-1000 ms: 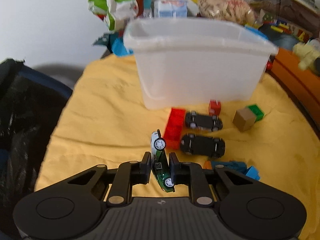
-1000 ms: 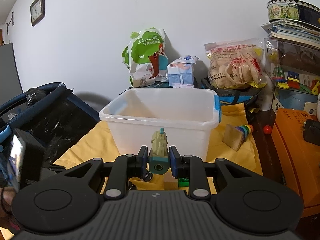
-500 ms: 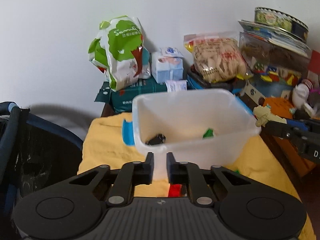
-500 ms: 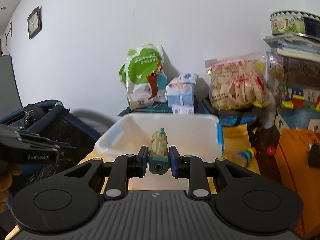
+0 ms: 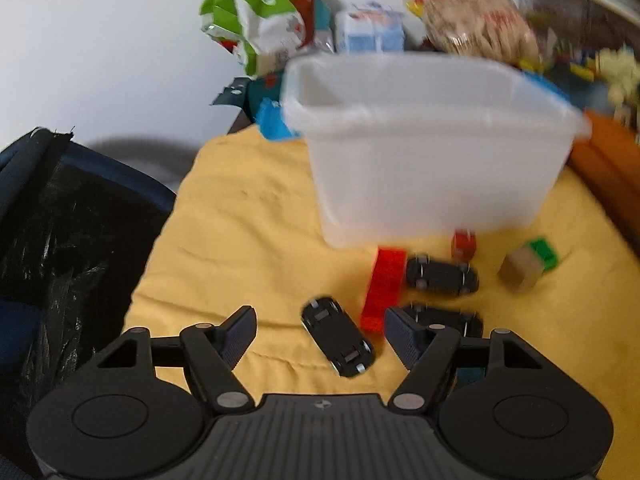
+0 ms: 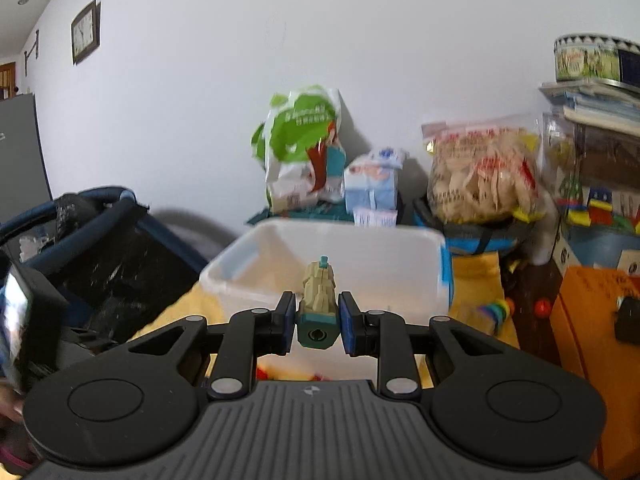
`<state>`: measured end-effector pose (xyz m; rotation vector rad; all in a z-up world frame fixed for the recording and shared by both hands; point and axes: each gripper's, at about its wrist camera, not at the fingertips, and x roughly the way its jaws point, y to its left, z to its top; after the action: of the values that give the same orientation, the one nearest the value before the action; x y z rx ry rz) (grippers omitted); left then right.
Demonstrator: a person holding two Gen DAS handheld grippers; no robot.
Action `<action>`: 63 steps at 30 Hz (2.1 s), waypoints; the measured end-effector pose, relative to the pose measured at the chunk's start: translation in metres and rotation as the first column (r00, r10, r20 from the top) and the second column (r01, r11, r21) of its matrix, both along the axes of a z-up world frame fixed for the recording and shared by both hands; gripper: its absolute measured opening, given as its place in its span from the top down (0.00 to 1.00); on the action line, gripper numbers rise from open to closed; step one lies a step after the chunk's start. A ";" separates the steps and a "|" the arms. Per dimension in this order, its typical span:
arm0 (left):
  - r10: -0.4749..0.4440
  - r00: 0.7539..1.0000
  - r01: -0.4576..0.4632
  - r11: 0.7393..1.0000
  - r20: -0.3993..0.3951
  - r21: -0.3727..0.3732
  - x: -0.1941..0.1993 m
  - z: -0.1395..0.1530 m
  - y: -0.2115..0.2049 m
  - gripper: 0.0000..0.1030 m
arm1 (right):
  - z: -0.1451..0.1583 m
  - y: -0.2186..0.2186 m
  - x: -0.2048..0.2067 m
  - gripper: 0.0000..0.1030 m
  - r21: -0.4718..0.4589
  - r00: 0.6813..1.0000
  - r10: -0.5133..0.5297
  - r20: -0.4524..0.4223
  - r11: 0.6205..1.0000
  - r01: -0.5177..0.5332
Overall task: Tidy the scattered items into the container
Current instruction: 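Grasp a black toy car with the left gripper, then drop the black car into the bin with left gripper while right releases the figure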
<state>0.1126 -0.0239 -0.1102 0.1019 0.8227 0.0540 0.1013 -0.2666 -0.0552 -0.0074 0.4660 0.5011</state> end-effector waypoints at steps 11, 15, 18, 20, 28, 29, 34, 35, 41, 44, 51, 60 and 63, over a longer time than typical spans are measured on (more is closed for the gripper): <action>0.046 0.994 -0.047 0.999 -0.097 -0.011 0.019 -0.042 -0.003 0.46 | -0.011 -0.009 -0.006 0.75 -0.008 0.999 -0.015 -0.030 1.000 0.015; 0.041 0.996 -0.041 0.999 -0.085 0.005 0.022 -0.046 -0.005 0.47 | -0.011 -0.008 -0.006 0.75 -0.002 0.999 -0.015 -0.031 1.000 0.015; -0.002 0.998 0.002 1.000 -0.069 0.007 0.019 -0.044 -0.012 0.67 | -0.011 -0.008 -0.006 0.75 0.001 0.999 -0.013 -0.033 1.000 0.013; -0.020 0.998 0.021 1.000 -0.061 0.014 0.015 -0.043 -0.015 0.68 | -0.011 -0.007 -0.007 0.75 0.002 0.999 -0.011 -0.031 1.000 0.012; -0.055 0.999 0.054 0.998 0.004 0.043 -0.007 -0.020 -0.010 0.68 | -0.011 -0.004 -0.009 0.75 -0.002 1.000 -0.004 -0.028 1.000 0.003; -0.055 0.998 0.055 0.998 0.020 0.034 -0.011 -0.012 -0.008 0.68 | -0.011 -0.003 -0.009 0.75 -0.002 1.000 -0.003 -0.028 1.000 0.003; -0.048 0.996 0.050 0.999 0.081 -0.014 -0.020 0.032 0.003 0.68 | -0.012 -0.001 -0.006 0.75 0.009 0.999 -0.009 -0.031 1.000 0.009; -0.047 0.995 0.050 0.998 0.091 -0.025 -0.021 0.042 0.005 0.68 | -0.011 0.000 -0.005 0.75 0.013 1.000 -0.011 -0.029 1.000 0.011; -0.066 0.987 0.075 0.996 0.147 -0.053 -0.012 0.100 0.002 0.68 | 0.000 0.001 0.005 0.75 0.048 1.000 -0.023 -0.021 0.999 0.024; -0.074 0.983 0.088 0.993 0.166 -0.082 -0.001 0.124 0.001 0.68 | 0.009 0.000 0.015 0.75 0.062 0.999 -0.031 -0.014 0.998 0.032; -0.074 0.984 0.091 0.990 0.161 -0.104 0.041 0.146 -0.005 0.68 | 0.025 -0.001 0.044 0.75 0.061 0.998 -0.056 -0.001 0.997 0.056; -0.112 0.991 0.119 0.989 0.079 -0.090 0.093 0.134 -0.020 0.68 | 0.016 0.010 0.094 0.75 -0.021 0.996 -0.061 -0.072 0.998 0.059; -0.104 0.994 0.106 0.990 0.023 -0.095 0.112 0.123 -0.022 0.68 | 0.008 0.015 0.111 0.75 -0.034 0.991 -0.066 -0.113 0.997 0.062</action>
<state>0.2243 -0.0456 0.0128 0.0542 0.7990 -0.0838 0.2125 -0.2520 -0.0477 0.0074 0.5840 0.4329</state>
